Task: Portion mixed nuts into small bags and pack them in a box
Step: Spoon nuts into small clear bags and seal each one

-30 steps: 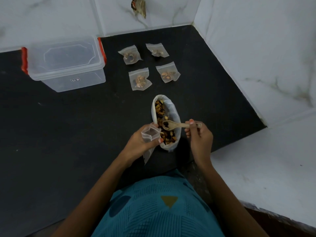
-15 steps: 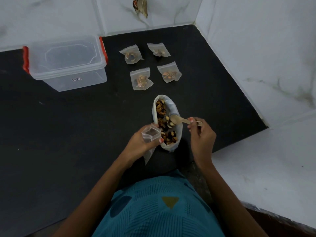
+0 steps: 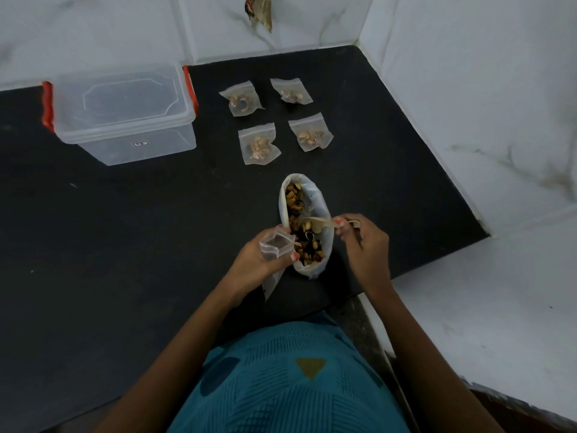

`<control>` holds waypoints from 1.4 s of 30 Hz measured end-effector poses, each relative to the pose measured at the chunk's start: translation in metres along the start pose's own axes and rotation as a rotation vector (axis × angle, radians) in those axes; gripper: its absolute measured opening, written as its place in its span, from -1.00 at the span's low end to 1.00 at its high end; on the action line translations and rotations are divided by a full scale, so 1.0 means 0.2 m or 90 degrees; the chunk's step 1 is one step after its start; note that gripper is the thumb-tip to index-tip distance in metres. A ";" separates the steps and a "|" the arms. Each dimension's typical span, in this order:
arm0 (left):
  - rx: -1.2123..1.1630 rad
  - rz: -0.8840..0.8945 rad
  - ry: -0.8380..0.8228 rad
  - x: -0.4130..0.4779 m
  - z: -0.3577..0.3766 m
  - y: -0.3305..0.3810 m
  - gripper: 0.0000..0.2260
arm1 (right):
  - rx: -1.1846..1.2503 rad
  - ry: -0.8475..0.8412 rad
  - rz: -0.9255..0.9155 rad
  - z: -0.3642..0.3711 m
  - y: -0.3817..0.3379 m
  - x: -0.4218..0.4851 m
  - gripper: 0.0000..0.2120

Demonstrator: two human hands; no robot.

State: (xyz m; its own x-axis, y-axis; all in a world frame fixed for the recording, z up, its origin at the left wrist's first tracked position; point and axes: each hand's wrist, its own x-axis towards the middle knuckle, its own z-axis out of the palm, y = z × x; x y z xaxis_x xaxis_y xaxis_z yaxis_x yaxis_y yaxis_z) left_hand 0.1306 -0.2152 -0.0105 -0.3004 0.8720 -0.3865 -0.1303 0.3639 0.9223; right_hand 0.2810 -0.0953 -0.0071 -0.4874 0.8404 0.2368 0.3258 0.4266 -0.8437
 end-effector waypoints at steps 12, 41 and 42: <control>-0.007 -0.004 0.001 -0.01 0.00 0.02 -0.62 | 0.122 0.119 0.302 0.08 -0.01 -0.03 -0.74; 0.002 -0.015 -0.006 0.00 0.00 0.02 -0.66 | 0.172 0.175 0.359 0.01 -0.05 -0.02 -0.78; 0.000 -0.017 -0.007 -0.01 0.00 0.02 -0.66 | 0.172 0.173 0.359 0.02 -0.05 -0.02 -0.78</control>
State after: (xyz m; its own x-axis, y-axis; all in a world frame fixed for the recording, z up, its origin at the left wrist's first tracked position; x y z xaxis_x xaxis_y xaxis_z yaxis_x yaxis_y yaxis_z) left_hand 0.1303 -0.2150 -0.0071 -0.2859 0.8660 -0.4103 -0.1385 0.3863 0.9119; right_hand 0.2772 -0.1047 -0.0005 -0.0705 0.9790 -0.1915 0.2395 -0.1698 -0.9559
